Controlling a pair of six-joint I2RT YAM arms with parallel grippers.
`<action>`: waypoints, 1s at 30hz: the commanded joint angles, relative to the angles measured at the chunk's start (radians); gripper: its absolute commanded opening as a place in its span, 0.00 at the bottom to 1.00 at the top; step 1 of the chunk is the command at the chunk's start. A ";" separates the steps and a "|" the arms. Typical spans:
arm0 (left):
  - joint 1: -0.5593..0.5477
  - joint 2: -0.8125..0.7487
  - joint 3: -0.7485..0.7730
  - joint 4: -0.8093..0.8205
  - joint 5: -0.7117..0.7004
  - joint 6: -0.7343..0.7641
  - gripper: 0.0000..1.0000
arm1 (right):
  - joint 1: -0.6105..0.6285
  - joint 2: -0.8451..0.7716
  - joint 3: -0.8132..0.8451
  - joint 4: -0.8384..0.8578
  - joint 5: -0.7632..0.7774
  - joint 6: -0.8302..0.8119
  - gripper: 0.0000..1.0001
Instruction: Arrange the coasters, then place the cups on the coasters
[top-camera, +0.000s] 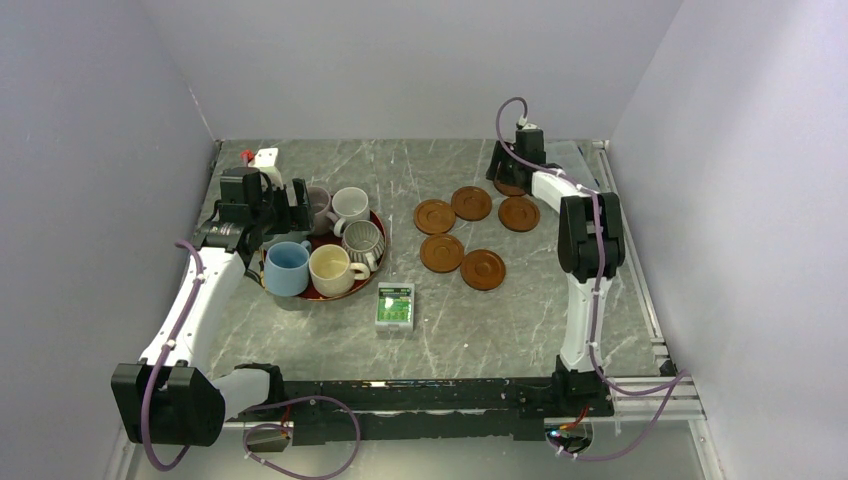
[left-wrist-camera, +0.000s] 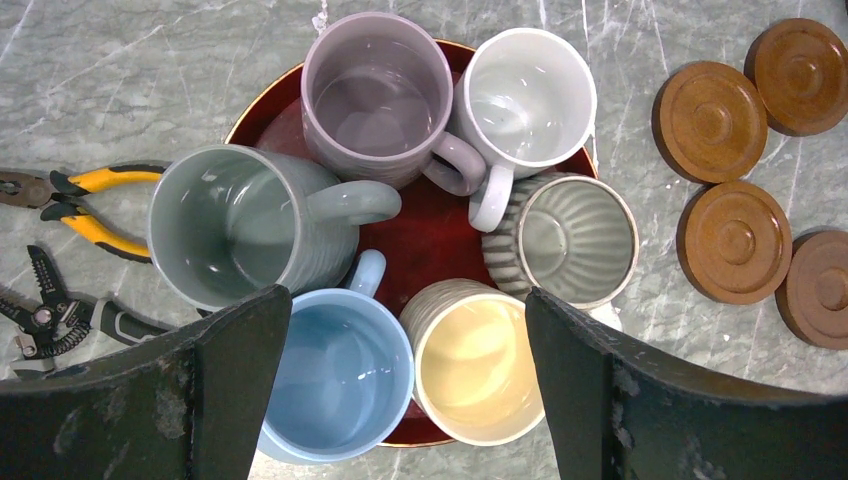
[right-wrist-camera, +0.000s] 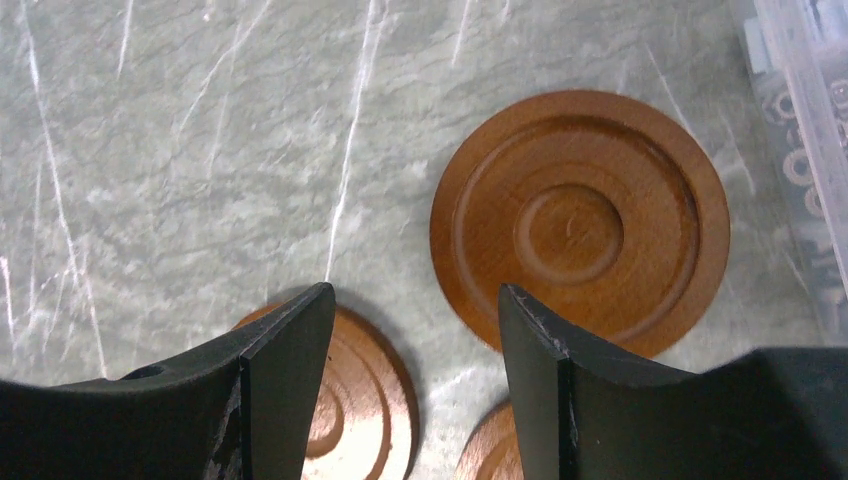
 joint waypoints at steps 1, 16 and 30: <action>-0.004 -0.018 0.030 0.029 0.026 -0.003 0.93 | -0.017 0.043 0.101 0.005 -0.009 -0.018 0.65; -0.004 -0.024 0.028 0.032 0.026 -0.004 0.93 | -0.050 0.170 0.220 -0.121 -0.051 -0.004 0.66; -0.004 -0.024 0.028 0.030 0.027 -0.002 0.93 | -0.053 0.033 -0.024 -0.092 -0.066 0.048 0.66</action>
